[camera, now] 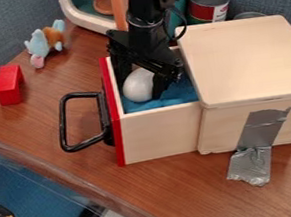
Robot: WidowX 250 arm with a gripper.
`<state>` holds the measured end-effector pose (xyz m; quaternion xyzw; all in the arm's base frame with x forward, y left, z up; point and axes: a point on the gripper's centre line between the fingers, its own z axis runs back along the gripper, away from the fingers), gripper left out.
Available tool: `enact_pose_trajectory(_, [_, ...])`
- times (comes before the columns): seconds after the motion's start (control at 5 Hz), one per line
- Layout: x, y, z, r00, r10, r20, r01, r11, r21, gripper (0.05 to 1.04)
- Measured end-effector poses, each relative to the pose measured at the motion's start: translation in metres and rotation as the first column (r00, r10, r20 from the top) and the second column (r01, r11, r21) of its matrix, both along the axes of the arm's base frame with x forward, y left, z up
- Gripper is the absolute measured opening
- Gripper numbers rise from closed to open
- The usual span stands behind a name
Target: Put the white ball outside the drawer
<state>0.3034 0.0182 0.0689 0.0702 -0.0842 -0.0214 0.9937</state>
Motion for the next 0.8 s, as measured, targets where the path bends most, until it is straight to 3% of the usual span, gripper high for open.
enact_pose_trajectory(0.2, [0.001, 0.003, -0.004, 1.0, 0.021, -0.019, -0.021, 1.0, -0.003, 0.849])
enact_pose_trajectory(0.6, [0.0, 0.001, 0.001, 0.999, 0.033, -0.011, -0.033, 0.999, -0.026, 0.814])
enact_pose_trajectory(0.8, [-0.003, -0.004, 0.024, 0.999, 0.027, 0.032, -0.025, 0.998, -0.058, 0.814])
